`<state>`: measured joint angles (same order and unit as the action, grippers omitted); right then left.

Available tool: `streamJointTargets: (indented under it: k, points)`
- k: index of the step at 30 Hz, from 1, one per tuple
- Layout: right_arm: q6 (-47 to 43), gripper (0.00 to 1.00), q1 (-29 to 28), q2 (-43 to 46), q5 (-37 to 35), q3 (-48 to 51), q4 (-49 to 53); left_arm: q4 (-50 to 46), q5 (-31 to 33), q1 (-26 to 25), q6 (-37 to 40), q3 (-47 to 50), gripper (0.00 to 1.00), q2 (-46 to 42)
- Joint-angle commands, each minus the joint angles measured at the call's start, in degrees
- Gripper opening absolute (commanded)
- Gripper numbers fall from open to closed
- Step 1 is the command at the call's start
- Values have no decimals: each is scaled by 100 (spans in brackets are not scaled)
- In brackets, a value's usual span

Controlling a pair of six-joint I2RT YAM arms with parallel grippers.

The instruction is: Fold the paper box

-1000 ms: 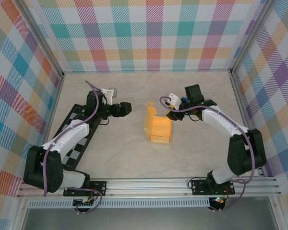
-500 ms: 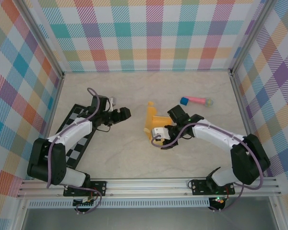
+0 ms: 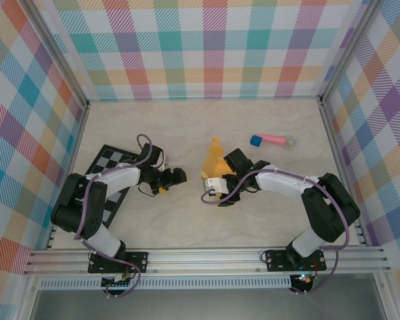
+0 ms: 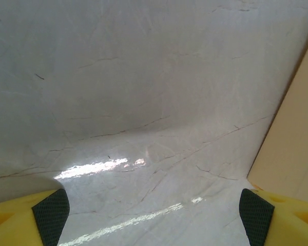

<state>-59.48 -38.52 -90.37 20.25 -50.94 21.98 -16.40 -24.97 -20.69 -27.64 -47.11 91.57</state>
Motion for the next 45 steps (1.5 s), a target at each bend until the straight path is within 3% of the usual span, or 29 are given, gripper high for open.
streamJointTargets:
  k: [1,10,22,30,37,45]
  points:
    - [240,47,7,-176,-29,93,-61,-61,-116,-130,125,-112,89,212]
    - [858,47,323,206,355,102,-225,-120,-71,-278,241,-402,89,544]
    - [1053,48,337,-60,-283,209,-499,278,-183,-287,181,-468,89,692]
    - [1278,36,332,-428,-337,78,-306,278,-244,-283,179,-562,89,871]
    - [1675,33,463,-924,-127,-258,165,288,-354,-278,206,-648,90,910]
    - [1663,16,584,-1682,216,-1018,1345,335,-474,-261,179,-798,91,1009]
